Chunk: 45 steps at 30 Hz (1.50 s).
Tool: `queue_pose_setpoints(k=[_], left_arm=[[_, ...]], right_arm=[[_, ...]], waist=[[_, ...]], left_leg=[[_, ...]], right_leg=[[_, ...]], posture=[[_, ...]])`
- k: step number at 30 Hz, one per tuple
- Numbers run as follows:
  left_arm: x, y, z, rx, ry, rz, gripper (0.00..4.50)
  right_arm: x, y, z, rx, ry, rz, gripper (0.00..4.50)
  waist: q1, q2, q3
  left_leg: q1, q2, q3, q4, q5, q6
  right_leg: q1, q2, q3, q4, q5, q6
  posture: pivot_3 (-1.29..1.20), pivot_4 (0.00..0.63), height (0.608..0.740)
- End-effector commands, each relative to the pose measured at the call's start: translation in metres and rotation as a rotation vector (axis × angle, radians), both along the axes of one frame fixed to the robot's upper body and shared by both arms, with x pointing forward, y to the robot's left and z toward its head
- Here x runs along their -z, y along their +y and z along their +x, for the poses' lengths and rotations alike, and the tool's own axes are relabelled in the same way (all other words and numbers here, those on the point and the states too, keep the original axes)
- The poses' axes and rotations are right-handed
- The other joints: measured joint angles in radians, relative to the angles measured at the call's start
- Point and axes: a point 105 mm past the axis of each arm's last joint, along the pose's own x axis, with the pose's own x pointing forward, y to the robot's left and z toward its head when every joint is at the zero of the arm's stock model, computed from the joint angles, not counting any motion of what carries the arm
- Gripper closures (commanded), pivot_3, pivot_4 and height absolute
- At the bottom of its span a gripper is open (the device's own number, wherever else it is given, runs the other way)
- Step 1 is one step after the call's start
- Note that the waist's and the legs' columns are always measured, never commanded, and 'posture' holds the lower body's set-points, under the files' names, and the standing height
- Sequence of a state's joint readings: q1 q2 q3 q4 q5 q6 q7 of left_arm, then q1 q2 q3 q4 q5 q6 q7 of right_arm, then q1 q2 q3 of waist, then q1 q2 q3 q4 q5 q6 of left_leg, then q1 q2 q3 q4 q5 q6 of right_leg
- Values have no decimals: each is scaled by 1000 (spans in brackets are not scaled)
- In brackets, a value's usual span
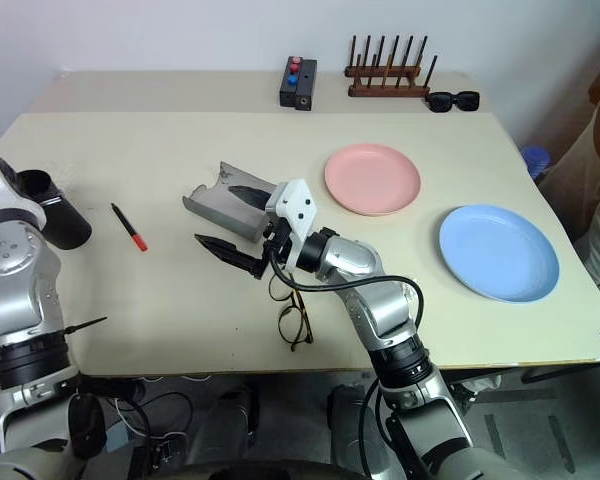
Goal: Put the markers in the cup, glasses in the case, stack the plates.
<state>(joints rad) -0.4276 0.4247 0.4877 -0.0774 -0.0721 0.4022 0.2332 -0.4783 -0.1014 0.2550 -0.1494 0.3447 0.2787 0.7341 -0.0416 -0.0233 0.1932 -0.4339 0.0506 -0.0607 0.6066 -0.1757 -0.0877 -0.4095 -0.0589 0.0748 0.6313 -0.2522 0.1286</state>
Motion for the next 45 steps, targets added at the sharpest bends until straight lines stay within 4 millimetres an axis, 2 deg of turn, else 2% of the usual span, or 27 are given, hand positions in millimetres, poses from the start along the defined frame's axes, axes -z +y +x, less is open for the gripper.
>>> queue_pose_setpoints(k=[1,2,10,12,14,17,18,20,22,26,30,32,35,39,44,45], left_arm=[[-7,3,-6,-33,-31,26,2368],[-7,3,-6,-35,-30,25,1863],[-6,2,-5,-30,-43,11,1863],[-13,-3,-5,-5,-77,14,1863],[-26,-17,0,65,-120,27,1863],[-40,-47,13,222,-132,50,1863],[-39,-61,20,285,-93,48,1602],[-28,-77,31,344,8,16,1022],[-12,-82,37,348,108,-43,74],[27,-92,44,318,335,-197,74],[50,-95,44,260,423,-417,74],[59,-93,42,235,474,-474,74],[69,-88,37,183,552,-514,74],[72,-81,33,135,607,-522,74],[85,-86,30,141,655,-613,74],[86,-87,30,143,656,-626,309]], right_arm=[[-9,3,-3,-19,-31,20,0],[-9,3,-3,-19,-31,20,0],[-9,4,-3,-28,-28,19,0],[-9,4,-3,-29,-27,20,0],[-10,4,-2,-26,-28,20,0],[-10,3,-1,-19,-28,20,0],[-10,2,-1,-15,-29,21,0],[-10,1,1,-6,-32,21,0],[-10,0,2,1,-34,19,0],[-9,-2,3,12,-33,15,0],[-8,-2,3,16,-28,13,0],[-8,-2,3,17,-27,12,0],[-7,-2,3,16,-26,8,0],[-6,-2,3,12,-22,4,0],[-5,-1,2,6,-19,3,0],[-5,-1,1,5,-19,3,0]], waist=[[0,0,0],[0,0,0],[0,0,0],[0,0,0],[1,0,0],[4,0,0],[6,0,0],[7,0,0],[1,0,0],[-5,0,0],[-2,-1,0],[-2,-1,0],[-4,-1,0],[-3,-1,0],[-1,-1,0],[-1,-1,0]], left_leg=[[0,0,0,0,0,0],[0,0,0,0,0,0],[0,0,0,0,0,0],[0,0,0,0,0,0],[0,0,0,0,0,0],[0,0,0,0,0,0],[0,0,0,0,0,0],[0,0,0,0,0,0],[0,0,0,0,0,0],[0,0,-1,-1,0,0],[0,0,-1,-2,0,0],[0,0,-1,-1,0,0],[0,0,-1,-2,0,0],[0,0,-1,-2,0,0],[0,0,-1,-2,0,-1],[0,0,-2,-2,0,-1]], right_leg=[[0,0,0,0,0,0],[0,0,0,0,0,0],[0,0,0,0,0,0],[0,0,0,0,0,0],[0,0,0,0,0,0],[0,0,0,0,0,0],[0,0,0,0,0,0],[1,0,0,-1,0,0],[1,0,0,-1,0,0],[-1,1,0,0,0,1],[-1,1,0,0,0,1],[0,1,0,0,0,1],[-1,1,0,0,0,1],[-1,1,0,0,0,1],[-1,1,-1,0,0,1],[-1,1,-1,0,0,1]], posture=[[0,150,740],[0,150,740],[0,150,740],[0,150,740],[0,150,740],[0,150,740],[0,150,740],[0,150,740],[0,150,740],[0,150,740],[0,150,740],[0,150,740],[0,150,740],[0,150,740],[0,150,740],[0,150,740]])
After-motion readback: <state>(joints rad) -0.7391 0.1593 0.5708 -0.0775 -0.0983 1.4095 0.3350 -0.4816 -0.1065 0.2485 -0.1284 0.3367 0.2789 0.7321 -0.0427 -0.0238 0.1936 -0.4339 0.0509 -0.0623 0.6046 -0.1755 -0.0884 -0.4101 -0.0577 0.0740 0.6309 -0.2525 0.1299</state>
